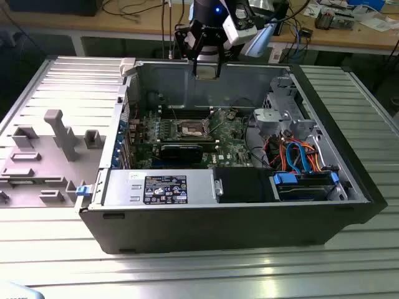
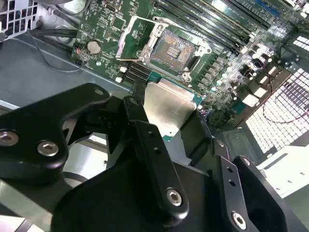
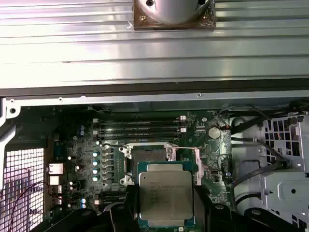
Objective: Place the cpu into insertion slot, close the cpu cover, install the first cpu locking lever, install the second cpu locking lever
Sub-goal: 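Place the cpu into insertion slot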
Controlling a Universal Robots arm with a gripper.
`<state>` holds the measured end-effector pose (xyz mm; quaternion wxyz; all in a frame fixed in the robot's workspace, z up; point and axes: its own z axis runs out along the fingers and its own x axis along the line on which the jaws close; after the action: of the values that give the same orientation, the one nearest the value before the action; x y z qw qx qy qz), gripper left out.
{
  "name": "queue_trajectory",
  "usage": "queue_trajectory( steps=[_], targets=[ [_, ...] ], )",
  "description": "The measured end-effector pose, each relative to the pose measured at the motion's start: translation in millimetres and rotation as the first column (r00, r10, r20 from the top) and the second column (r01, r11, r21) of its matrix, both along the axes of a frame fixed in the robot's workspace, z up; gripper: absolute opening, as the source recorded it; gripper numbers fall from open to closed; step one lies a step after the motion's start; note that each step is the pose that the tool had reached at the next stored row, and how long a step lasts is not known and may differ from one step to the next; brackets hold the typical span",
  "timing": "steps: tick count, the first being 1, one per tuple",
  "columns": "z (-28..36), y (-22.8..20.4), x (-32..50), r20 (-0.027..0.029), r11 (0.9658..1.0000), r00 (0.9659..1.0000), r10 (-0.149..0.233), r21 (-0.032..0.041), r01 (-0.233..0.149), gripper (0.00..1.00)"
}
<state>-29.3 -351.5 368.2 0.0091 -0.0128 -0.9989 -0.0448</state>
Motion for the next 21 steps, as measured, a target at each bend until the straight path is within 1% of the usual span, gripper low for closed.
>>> queue_trajectory(
  steps=[14,16,21],
  targets=[
    [-2.3,0.0,-0.3,0.0000,1.0000,1.0000,0.000,0.0000,0.000,0.54],
    [-7.8,0.0,-0.3,0.0000,1.0000,1.0000,0.000,0.0000,0.000,0.54],
    [-9.0,0.0,-0.3,0.0000,1.0000,1.0000,0.000,0.0000,0.000,0.54]
  ],
)
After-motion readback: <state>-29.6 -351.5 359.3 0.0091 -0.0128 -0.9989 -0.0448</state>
